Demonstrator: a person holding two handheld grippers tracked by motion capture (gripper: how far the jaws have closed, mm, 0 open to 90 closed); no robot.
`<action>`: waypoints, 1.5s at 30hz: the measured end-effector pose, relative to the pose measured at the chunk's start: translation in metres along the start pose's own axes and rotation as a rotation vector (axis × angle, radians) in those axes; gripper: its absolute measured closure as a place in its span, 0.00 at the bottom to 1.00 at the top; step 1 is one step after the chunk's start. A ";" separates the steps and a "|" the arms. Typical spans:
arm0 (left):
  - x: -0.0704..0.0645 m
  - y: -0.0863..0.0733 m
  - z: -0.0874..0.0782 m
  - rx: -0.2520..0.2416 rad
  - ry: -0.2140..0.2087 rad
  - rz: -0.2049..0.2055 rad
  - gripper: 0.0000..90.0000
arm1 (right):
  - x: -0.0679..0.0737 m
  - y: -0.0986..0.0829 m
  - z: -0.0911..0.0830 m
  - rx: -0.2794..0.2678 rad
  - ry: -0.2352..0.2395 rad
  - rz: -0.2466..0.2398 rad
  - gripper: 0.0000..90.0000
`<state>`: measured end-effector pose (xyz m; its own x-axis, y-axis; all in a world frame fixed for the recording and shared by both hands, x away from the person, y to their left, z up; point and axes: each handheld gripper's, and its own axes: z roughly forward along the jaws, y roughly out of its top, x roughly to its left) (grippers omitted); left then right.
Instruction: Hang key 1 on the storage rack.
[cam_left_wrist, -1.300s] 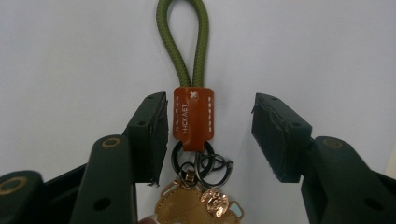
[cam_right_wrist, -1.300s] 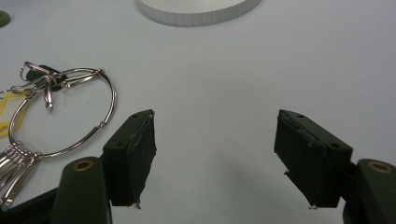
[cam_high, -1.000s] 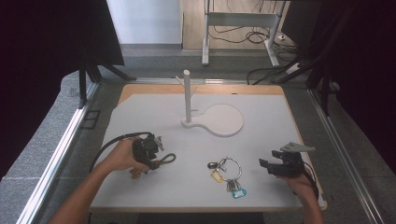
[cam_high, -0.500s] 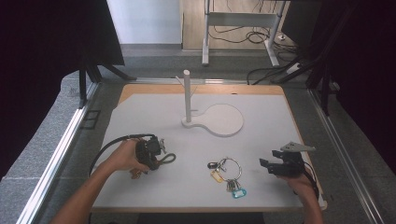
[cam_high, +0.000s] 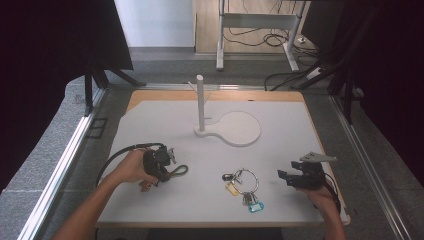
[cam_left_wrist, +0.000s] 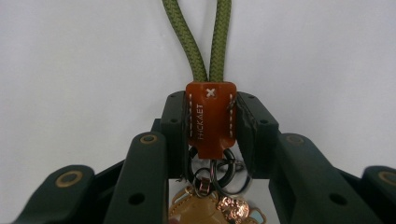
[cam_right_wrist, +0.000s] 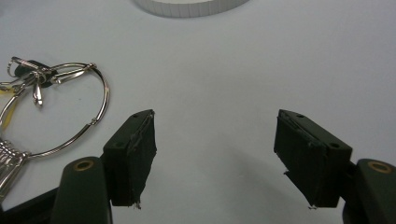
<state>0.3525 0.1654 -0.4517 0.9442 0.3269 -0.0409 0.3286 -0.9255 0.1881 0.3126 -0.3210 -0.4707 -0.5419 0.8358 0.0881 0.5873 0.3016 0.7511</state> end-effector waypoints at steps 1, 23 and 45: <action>0.001 -0.002 -0.008 -0.040 -0.005 -0.004 0.74 | 0.000 0.000 0.001 0.004 -0.002 0.003 0.33; 0.006 -0.010 -0.066 -0.219 -0.035 -0.031 0.74 | -0.001 -0.001 0.001 0.003 -0.002 0.011 0.33; 0.027 0.006 -0.100 -0.247 -0.009 -0.041 0.74 | -0.003 -0.001 0.002 0.008 -0.003 0.014 0.33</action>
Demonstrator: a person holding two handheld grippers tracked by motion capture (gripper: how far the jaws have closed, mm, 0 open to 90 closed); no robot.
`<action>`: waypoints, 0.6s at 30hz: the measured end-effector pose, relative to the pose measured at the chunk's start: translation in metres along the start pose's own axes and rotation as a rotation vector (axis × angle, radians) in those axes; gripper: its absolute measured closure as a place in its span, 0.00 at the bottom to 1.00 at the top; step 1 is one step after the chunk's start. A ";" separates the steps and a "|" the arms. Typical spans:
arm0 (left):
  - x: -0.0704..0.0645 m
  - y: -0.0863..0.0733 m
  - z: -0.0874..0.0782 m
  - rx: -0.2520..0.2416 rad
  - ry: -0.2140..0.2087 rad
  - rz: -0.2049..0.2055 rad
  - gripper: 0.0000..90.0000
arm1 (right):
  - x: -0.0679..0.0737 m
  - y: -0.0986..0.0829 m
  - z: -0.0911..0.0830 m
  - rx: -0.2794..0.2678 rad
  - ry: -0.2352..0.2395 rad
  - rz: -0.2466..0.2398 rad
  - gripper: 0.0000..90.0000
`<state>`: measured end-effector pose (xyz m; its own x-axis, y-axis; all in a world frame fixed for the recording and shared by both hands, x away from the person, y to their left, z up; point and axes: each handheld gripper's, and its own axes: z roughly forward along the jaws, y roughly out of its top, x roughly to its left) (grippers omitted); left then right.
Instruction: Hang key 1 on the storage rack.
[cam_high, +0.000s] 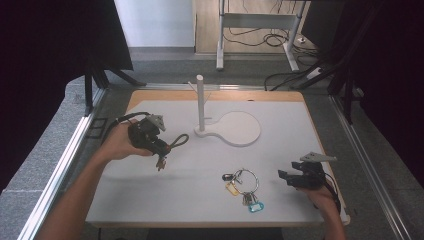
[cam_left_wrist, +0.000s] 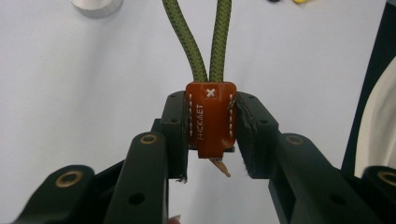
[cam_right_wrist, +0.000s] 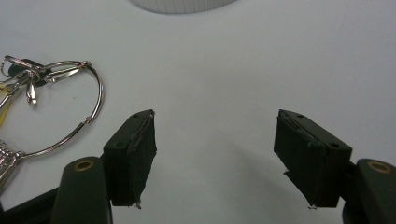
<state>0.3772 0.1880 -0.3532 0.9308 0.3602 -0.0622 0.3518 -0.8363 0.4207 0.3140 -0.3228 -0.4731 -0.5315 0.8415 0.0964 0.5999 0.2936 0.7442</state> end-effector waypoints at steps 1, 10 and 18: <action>0.002 0.001 0.000 0.001 0.002 -0.001 0.74 | 0.000 0.000 0.000 0.001 0.000 0.002 0.33; 0.018 0.010 -0.001 -0.001 0.000 -0.018 0.74 | -0.001 -0.001 0.000 0.005 -0.002 0.008 0.33; 0.030 0.016 -0.007 -0.017 0.001 -0.045 0.74 | -0.002 -0.001 0.000 0.003 -0.002 0.007 0.33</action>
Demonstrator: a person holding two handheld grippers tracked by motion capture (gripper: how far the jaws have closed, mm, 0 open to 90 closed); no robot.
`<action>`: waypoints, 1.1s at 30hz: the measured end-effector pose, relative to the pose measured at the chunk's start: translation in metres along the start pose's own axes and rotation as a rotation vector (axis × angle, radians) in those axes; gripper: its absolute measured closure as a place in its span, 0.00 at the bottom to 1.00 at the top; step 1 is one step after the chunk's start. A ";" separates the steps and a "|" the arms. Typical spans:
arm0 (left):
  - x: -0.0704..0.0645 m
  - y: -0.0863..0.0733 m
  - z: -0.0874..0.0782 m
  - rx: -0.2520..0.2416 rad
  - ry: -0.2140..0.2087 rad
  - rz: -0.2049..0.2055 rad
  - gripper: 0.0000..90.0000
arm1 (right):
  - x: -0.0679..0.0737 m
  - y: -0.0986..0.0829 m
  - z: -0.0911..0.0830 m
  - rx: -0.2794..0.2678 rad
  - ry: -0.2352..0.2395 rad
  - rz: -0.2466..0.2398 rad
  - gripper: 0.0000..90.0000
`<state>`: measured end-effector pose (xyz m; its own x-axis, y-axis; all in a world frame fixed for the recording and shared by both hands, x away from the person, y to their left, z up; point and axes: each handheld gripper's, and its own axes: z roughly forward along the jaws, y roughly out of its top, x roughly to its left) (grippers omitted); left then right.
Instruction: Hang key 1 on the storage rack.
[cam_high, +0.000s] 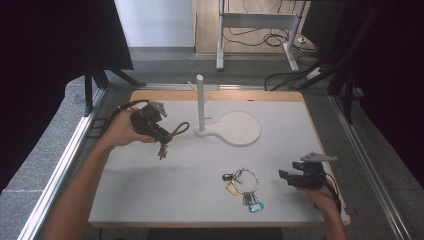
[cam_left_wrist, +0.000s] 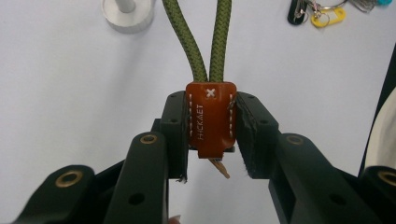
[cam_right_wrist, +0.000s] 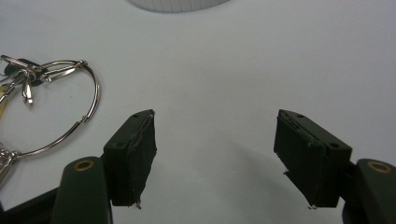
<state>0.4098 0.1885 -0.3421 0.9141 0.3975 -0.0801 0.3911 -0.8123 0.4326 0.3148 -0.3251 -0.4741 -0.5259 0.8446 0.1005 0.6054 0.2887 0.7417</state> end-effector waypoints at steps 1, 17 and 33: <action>0.001 0.001 -0.001 -0.001 0.003 -0.003 0.74 | 0.000 0.000 0.000 -0.001 -0.001 -0.001 0.33; 0.023 0.018 -0.009 -0.008 -0.011 -0.010 0.74 | -0.002 0.000 -0.001 -0.002 -0.002 0.005 0.33; 0.055 0.022 -0.017 -0.061 -0.041 -0.059 0.74 | -0.004 0.000 -0.002 0.001 -0.003 0.010 0.33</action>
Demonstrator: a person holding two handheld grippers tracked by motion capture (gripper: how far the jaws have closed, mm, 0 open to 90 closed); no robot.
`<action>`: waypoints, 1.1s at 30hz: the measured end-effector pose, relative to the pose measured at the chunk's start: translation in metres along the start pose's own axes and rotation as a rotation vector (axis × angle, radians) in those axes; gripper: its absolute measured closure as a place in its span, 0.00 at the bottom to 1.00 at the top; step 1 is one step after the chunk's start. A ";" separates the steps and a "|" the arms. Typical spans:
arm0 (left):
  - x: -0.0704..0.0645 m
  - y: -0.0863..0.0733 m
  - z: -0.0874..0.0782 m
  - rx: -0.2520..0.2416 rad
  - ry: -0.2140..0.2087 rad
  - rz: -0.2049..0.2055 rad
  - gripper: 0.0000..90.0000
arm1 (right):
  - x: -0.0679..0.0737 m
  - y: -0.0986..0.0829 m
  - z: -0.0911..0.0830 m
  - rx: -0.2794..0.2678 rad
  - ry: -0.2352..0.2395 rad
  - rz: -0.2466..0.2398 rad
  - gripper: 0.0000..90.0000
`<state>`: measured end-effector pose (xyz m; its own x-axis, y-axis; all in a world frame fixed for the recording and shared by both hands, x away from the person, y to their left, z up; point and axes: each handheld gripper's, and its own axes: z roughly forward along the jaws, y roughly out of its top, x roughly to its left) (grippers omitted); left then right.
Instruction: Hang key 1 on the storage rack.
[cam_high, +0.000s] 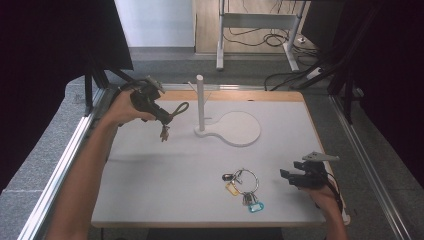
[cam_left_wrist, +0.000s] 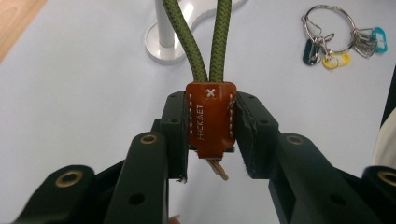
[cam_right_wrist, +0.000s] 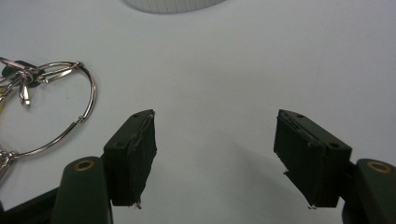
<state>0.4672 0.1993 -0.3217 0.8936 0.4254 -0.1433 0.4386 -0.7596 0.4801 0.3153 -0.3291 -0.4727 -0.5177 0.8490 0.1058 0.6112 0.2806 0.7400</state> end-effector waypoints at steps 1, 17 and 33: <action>0.002 0.002 -0.001 -0.003 -0.004 0.000 0.74 | 0.000 0.000 0.000 0.000 -0.001 0.000 0.33; 0.031 0.017 -0.009 -0.034 -0.012 -0.026 0.74 | 0.003 0.001 -0.001 -0.013 -0.009 -0.013 0.33; 0.051 0.028 -0.026 -0.060 -0.008 -0.039 0.74 | 0.002 0.001 -0.001 -0.023 -0.019 -0.015 0.33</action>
<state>0.5224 0.2122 -0.2927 0.8768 0.4498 -0.1697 0.4668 -0.7119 0.5248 0.3140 -0.3277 -0.4710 -0.5155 0.8530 0.0820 0.5896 0.2835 0.7563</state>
